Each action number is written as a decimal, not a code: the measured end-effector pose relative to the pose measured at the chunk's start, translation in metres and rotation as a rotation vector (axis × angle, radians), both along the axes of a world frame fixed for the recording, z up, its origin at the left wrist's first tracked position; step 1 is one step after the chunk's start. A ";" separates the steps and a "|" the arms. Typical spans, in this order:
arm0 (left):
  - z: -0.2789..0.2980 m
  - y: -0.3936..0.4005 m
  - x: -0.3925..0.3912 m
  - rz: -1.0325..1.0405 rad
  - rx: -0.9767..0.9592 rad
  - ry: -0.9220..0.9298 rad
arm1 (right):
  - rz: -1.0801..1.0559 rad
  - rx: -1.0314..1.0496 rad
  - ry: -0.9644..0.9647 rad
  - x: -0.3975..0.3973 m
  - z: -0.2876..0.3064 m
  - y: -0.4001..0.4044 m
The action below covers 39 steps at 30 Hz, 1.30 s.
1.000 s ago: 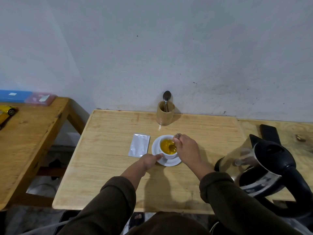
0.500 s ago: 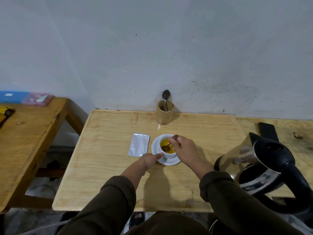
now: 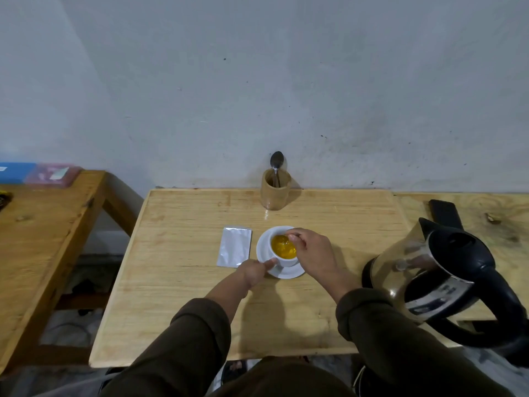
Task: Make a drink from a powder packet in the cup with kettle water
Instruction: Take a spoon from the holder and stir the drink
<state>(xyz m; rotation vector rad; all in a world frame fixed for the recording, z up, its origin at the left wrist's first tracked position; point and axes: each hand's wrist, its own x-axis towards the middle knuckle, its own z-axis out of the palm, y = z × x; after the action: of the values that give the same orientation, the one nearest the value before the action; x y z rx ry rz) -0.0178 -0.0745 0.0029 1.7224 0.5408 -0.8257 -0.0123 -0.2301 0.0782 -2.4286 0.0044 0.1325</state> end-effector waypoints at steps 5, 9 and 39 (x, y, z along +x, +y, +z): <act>0.002 0.000 0.001 -0.052 0.027 -0.022 | -0.009 0.120 0.067 -0.010 0.005 0.004; 0.005 0.000 0.001 -0.089 0.038 -0.063 | -0.078 0.265 0.124 -0.018 0.008 0.005; 0.021 -0.034 -0.037 0.071 0.205 -0.250 | -0.364 0.461 0.494 -0.093 -0.031 -0.051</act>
<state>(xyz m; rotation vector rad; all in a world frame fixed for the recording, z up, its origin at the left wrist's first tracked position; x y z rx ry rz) -0.0551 -0.1084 0.0238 1.9491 0.5266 -0.5081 -0.1054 -0.2807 0.0469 -1.8472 0.5699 0.5034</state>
